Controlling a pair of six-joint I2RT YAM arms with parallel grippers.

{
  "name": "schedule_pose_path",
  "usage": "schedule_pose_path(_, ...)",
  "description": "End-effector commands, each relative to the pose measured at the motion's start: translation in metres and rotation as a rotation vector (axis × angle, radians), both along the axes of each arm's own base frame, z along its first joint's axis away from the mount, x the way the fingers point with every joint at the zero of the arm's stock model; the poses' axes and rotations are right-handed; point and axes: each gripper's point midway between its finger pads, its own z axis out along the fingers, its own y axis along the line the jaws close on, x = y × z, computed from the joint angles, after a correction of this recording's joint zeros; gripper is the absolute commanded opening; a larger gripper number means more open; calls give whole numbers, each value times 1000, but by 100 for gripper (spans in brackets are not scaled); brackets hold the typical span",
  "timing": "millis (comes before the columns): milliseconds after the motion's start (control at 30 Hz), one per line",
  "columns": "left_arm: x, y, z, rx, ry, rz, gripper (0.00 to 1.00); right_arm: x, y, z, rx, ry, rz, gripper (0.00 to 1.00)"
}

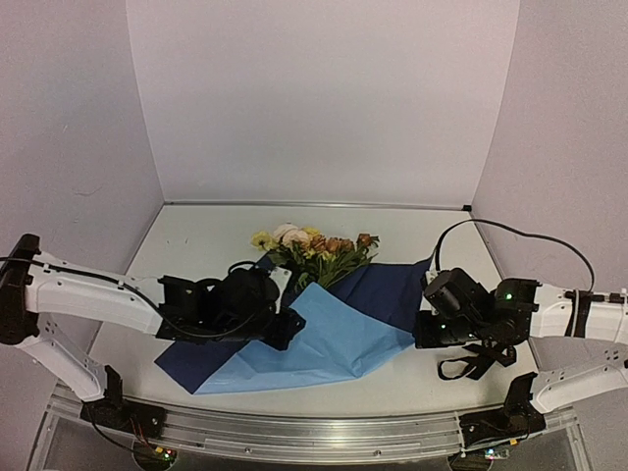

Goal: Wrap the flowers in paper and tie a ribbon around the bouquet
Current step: Fold the right corner of the flattened wrapping paper at the center of the board.

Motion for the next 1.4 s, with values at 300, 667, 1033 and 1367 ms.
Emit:
schedule_pose_path(300, -33, 50, -95, 134, 293, 58, 0, 6, 4, 12, -46, -34, 32, 0)
schedule_pose_path(667, -22, 44, -122, 190, 296, 80, 0, -1, 75, 32, 119, -7, 222, 0)
schedule_pose_path(1033, -18, 51, -113, 177, 287, 99, 0, -5, 154, 44, 245, 83, 364, 0)
schedule_pose_path(1367, -22, 55, -77, 115, 261, 73, 2, 4, 195, 20, 283, 196, 354, 0)
